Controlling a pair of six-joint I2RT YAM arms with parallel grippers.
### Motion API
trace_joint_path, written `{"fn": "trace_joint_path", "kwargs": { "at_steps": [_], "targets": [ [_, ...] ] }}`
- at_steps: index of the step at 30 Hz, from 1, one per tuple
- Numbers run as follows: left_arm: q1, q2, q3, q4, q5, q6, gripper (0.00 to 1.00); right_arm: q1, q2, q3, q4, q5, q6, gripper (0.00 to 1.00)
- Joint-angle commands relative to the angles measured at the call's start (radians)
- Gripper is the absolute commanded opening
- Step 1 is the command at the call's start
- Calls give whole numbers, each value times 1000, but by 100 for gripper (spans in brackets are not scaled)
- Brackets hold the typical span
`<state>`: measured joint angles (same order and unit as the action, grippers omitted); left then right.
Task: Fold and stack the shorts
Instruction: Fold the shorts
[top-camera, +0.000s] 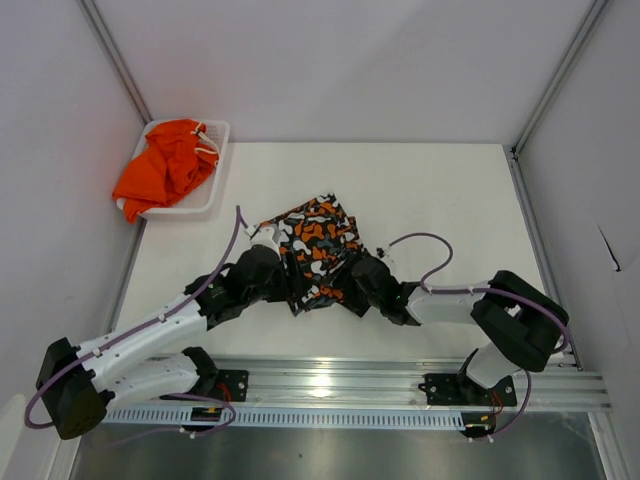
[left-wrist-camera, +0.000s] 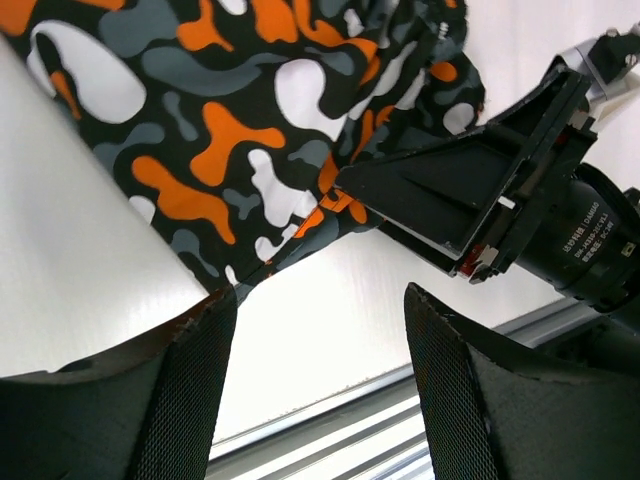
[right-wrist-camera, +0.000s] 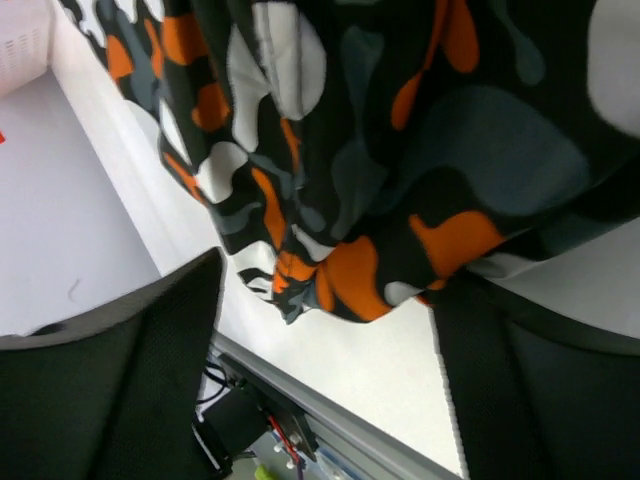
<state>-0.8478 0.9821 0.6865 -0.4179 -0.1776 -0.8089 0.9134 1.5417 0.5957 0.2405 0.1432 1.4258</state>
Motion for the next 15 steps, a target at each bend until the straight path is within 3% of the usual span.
{"fn": "trace_joint_path", "kwargs": {
  "at_steps": [1, 6, 7, 9, 12, 14, 15],
  "targets": [
    [70, -39, -18, -47, 78, 50, 71, 1, 69, 55, -53, 21, -36, 78],
    [108, -60, -24, -65, 84, 71, 71, -57, 78, 76, -127, 7, -63, 45],
    [111, -63, -25, -64, 87, 74, 71, -108, 74, 73, -121, -14, -102, 23],
    [112, -63, -30, -59, 90, 76, 71, -187, 67, 55, -69, -142, -174, 0],
    [113, -66, -38, -58, 95, 82, 71, -379, 49, 68, -122, -290, -365, 0],
    [115, -71, -45, -59, 95, 86, 71, -500, 43, 125, -232, -300, -587, 0],
    [116, -75, -45, -62, 92, 88, 71, -531, 53, 209, -388, -280, -666, 0]
  ]
}}
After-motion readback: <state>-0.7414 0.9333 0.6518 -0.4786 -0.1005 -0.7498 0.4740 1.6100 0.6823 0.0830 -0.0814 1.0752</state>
